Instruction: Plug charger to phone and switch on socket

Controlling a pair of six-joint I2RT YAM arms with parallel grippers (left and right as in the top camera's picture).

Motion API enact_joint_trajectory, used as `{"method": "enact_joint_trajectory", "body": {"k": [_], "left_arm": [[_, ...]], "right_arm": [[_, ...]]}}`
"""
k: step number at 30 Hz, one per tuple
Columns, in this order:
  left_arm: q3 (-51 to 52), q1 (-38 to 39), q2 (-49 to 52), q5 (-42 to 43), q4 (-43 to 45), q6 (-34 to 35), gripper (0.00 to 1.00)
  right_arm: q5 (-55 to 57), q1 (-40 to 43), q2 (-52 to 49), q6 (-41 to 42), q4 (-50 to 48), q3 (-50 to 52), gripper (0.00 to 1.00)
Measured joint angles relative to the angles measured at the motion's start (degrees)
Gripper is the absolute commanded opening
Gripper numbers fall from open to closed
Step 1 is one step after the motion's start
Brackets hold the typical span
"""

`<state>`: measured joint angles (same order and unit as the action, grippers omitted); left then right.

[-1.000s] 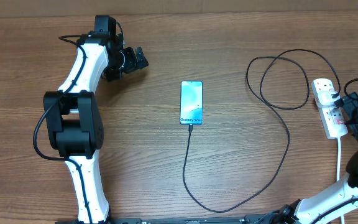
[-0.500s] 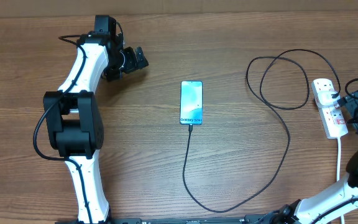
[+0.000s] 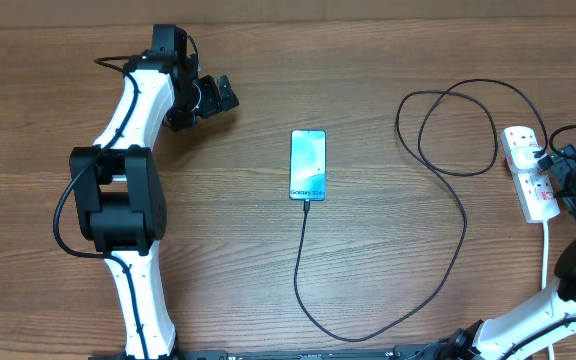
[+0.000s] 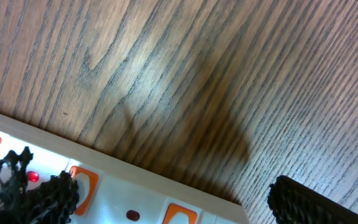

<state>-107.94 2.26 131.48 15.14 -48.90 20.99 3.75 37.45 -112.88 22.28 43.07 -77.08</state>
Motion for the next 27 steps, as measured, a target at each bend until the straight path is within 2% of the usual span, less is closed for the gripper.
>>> {"method": "enact_joint_trajectory", "body": {"k": [27], "left_arm": [[0.0, 0.0, 0.0, 0.0, 0.0, 0.0, 1.0]], "right_arm": [[1.7, -1.6, 0.9, 0.4, 3.5, 0.0, 1.0]]}}
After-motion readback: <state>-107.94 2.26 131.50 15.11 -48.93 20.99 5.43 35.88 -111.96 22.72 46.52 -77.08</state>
